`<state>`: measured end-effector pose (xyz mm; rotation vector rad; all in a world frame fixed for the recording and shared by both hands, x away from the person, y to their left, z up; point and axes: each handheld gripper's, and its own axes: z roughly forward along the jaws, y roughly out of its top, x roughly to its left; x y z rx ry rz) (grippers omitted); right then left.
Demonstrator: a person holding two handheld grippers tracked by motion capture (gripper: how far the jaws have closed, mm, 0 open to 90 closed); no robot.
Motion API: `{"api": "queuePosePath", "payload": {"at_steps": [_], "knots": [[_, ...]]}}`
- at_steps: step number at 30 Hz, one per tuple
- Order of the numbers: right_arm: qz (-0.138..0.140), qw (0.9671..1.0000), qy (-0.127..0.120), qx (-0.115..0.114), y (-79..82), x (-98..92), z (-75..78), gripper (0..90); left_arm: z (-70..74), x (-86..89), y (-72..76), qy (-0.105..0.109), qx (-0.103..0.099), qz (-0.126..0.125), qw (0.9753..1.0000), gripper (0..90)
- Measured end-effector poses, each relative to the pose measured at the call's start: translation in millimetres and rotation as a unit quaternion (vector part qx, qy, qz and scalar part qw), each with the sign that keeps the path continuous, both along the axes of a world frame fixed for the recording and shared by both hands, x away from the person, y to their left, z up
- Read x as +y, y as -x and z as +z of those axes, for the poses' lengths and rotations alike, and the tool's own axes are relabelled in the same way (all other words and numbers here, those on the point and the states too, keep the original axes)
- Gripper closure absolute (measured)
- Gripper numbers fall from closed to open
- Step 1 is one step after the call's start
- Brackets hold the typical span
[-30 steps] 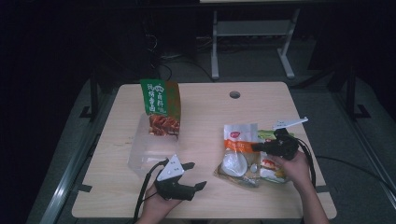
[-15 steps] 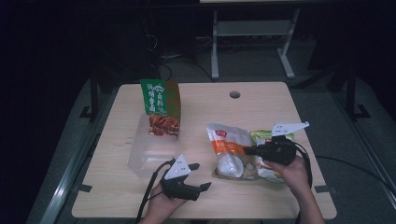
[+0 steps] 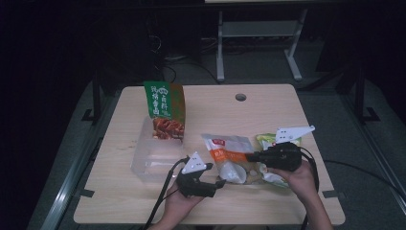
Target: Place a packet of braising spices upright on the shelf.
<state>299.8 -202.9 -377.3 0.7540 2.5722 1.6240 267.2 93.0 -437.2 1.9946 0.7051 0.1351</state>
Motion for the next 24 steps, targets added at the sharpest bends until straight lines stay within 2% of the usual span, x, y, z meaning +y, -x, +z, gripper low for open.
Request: {"api": "queuePosePath", "payload": {"at_steps": [3,5,7,8,11,12,16,24], "knots": [[0.001,1.0000,-0.001,0.005,-0.5,-3.2,-2.0,90.0,-4.4,-6.2,-12.1,0.013,0.034,-0.007,0.9993,41.4],[-0.002,1.0000,0.001,0.005,-1.4,-4.8,-3.6,90.0,-6.5,-10.3,-16.6,0.016,0.046,-0.011,0.9987,51.9],[-0.004,1.0000,0.003,0.006,-2.7,-7.0,-5.3,90.0,-8.2,-14.1,-19.9,0.012,0.048,-0.011,0.9987,64.7],[-0.005,0.9999,0.003,0.009,-2.9,-7.9,-5.9,89.9,-8.5,-14.8,-21.0,0.008,0.042,-0.010,0.9990,69.6],[-0.012,0.9998,0.017,0.004,-3.5,-9.4,-8.4,89.9,-7.6,-12.7,-25.3,0.030,0.048,-0.013,0.9983,84.7],[-0.014,0.9997,0.018,0.006,-3.6,-10.1,-9.2,89.9,-7.4,-13.2,-25.5,0.031,0.048,-0.013,0.9983,86.1],[-0.017,0.9996,0.020,0.006,-4.8,-12.2,-9.9,89.8,-3.4,-17.4,-21.2,0.002,0.015,-0.016,0.9998,89.5],[-0.025,0.9990,0.033,0.018,-7.0,-7.3,-10.7,86.9,-1.5,-17.0,-16.7,-0.014,-0.002,-0.011,0.9998,90.0]]}}
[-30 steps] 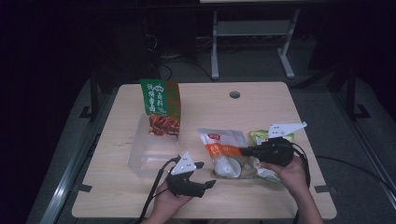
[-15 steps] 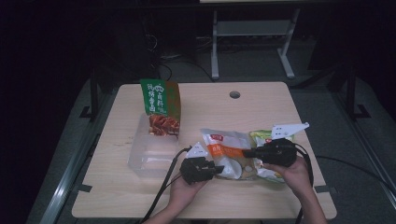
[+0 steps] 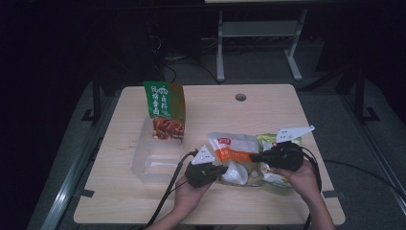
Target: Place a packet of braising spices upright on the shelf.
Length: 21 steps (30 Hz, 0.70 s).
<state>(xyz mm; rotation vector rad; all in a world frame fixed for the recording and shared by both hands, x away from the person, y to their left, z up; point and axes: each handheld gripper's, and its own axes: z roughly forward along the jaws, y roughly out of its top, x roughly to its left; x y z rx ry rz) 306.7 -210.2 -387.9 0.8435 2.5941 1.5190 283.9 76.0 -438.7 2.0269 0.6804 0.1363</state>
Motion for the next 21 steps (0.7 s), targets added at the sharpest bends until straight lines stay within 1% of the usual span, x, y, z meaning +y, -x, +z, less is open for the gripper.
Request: {"api": "queuePosePath", "payload": {"at_steps": [1,3,5,6,7,8,10,11,12,13,14,17,18,19,21], "knots": [[0.002,1.0000,0.007,0.000,-1.0,2.2,-0.6,85.1,0.2,0.0,0.4,-0.001,-0.001,-0.001,1.0000,90.0],[0.009,0.9997,0.020,0.013,-2.8,9.3,-2.5,80.6,0.7,-0.1,1.5,-0.002,-0.005,-0.002,1.0000,90.0],[0.012,0.9991,0.037,0.018,-4.1,18.0,-4.7,78.8,1.2,0.0,2.5,-0.006,-0.011,-0.005,0.9999,90.0],[0.015,0.9989,0.041,0.019,-5.1,21.9,-5.9,78.1,1.0,-0.3,3.5,-0.006,-0.011,-0.005,0.9999,90.0],[0.016,0.9987,0.043,0.022,-6.0,25.4,-6.8,78.9,0.8,0.1,3.9,-0.009,-0.012,-0.006,0.9999,90.0],[0.015,0.9986,0.046,0.022,-6.8,28.0,-7.3,83.3,0.5,0.7,4.5,-0.005,-0.011,-0.005,0.9999,90.0],[0.013,0.9985,0.050,0.019,-7.7,30.3,-7.2,88.2,0.8,3.2,4.6,-0.004,-0.007,-0.005,1.0000,88.0],[0.011,0.9986,0.048,0.019,-7.8,30.0,-7.1,89.3,1.3,4.6,4.8,0.001,-0.003,-0.005,1.0000,85.4],[0.007,0.9987,0.046,0.019,-7.7,29.3,-7.1,89.6,2.2,6.3,5.6,0.003,-0.002,-0.002,1.0000,78.1],[0.006,0.9990,0.040,0.019,-7.3,28.3,-7.1,89.7,3.4,7.5,7.1,0.002,-0.004,-0.001,1.0000,69.9],[0.005,0.9992,0.036,0.018,-6.5,27.4,-7.2,89.7,5.1,9.2,8.8,-0.004,-0.012,-0.005,0.9999,65.1],[0.006,0.9994,0.032,0.013,-2.6,27.7,-5.8,89.8,10.3,12.9,17.4,-0.017,-0.034,-0.001,0.9993,56.0],[0.006,0.9995,0.030,0.011,-1.3,28.4,-4.6,89.8,11.9,14.2,19.7,-0.019,-0.037,-0.003,0.9991,54.1],[0.006,0.9995,0.030,0.006,0.1,29.0,-3.1,89.8,13.8,16.2,22.0,-0.022,-0.036,-0.005,0.9991,52.0],[0.006,0.9996,0.028,-0.001,2.4,29.9,0.7,89.9,17.5,21.2,27.8,-0.019,-0.036,-0.009,0.9991,46.7]]}}
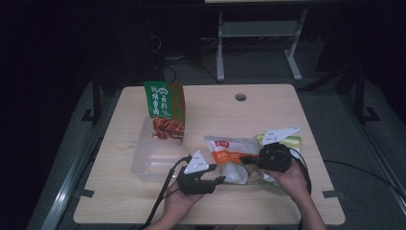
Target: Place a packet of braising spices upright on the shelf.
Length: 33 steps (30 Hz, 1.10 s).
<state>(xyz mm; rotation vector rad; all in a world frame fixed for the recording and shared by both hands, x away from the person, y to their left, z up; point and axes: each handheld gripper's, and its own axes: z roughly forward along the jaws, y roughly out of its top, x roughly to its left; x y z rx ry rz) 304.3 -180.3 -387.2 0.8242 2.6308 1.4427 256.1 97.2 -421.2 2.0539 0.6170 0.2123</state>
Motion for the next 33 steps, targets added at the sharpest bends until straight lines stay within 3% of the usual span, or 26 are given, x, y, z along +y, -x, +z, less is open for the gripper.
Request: {"api": "queuePosePath", "payload": {"at_steps": [6,13,17,25,33], "knots": [[-0.007,0.9999,-0.012,-0.010,2.4,-1.0,8.4,89.9,5.5,14.0,18.4,-0.023,-0.021,-0.019,0.9993,43.7],[-0.018,0.9995,-0.010,-0.025,-0.7,6.7,19.8,90.0,3.3,28.2,26.7,-0.012,-0.014,-0.027,0.9995,40.4],[-0.012,0.9994,-0.008,-0.032,-5.1,16.8,28.0,90.0,4.5,31.2,32.1,-0.021,-0.019,-0.032,0.9991,39.7],[0.007,0.9990,-0.027,-0.034,-17.1,40.3,43.0,90.0,6.7,41.4,39.8,-0.027,-0.028,-0.045,0.9982,39.5],[0.021,0.9982,-0.036,-0.043,-28.2,68.1,59.5,89.9,1.1,43.7,43.0,-0.019,-0.024,-0.046,0.9985,38.9]]}}
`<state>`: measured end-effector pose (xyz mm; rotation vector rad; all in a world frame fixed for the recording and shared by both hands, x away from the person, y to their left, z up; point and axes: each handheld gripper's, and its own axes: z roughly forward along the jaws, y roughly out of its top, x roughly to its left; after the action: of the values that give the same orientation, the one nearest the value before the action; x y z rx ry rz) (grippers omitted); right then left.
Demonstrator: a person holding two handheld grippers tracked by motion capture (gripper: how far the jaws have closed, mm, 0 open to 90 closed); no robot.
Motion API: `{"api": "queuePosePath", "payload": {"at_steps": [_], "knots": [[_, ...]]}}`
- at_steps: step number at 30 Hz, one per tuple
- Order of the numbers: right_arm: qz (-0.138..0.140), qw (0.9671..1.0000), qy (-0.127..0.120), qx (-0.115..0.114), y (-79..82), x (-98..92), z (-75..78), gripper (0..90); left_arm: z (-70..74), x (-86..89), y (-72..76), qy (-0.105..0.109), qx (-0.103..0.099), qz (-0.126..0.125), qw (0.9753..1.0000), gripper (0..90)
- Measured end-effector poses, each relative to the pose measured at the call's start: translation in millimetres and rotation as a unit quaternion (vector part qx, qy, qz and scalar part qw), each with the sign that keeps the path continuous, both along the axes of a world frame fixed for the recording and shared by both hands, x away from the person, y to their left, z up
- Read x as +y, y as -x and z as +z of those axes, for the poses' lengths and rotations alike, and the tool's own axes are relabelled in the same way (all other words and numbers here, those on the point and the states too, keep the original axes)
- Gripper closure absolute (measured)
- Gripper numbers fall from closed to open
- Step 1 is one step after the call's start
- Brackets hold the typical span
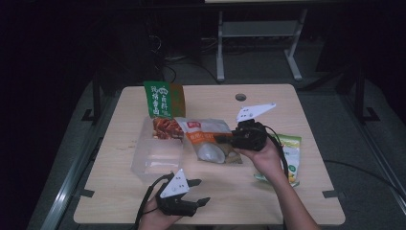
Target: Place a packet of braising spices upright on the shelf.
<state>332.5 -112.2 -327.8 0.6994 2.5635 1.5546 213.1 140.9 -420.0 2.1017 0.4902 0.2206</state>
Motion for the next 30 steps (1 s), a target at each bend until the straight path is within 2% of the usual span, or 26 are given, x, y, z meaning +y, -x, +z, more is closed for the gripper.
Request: {"api": "queuePosePath", "payload": {"at_steps": [7,12,19,23,26,30], "knots": [[0.010,0.9999,-0.008,0.000,-8.7,20.6,12.0,90.0,0.4,1.4,-1.0,0.012,-0.002,0.001,0.9999,36.8],[0.023,0.9997,-0.008,-0.009,-15.9,38.0,17.8,90.0,1.9,4.7,-0.4,0.014,-0.008,-0.002,0.9999,36.2],[0.039,0.9991,-0.020,-0.002,-26.7,66.0,20.4,90.0,0.4,4.1,-0.2,0.004,-0.009,-0.003,0.9999,35.5],[0.043,0.9989,-0.019,-0.001,-32.8,82.5,21.6,89.9,-0.7,4.3,-1.0,0.005,-0.008,-0.007,0.9999,35.5],[0.044,0.9989,-0.015,-0.003,-37.3,95.3,22.2,89.9,-0.4,5.8,-3.0,-0.004,-0.013,-0.011,0.9999,35.5],[0.047,0.9987,-0.020,0.007,-43.5,113.7,22.1,89.9,0.4,8.4,-4.6,0.001,-0.015,-0.007,0.9999,35.4]]}}
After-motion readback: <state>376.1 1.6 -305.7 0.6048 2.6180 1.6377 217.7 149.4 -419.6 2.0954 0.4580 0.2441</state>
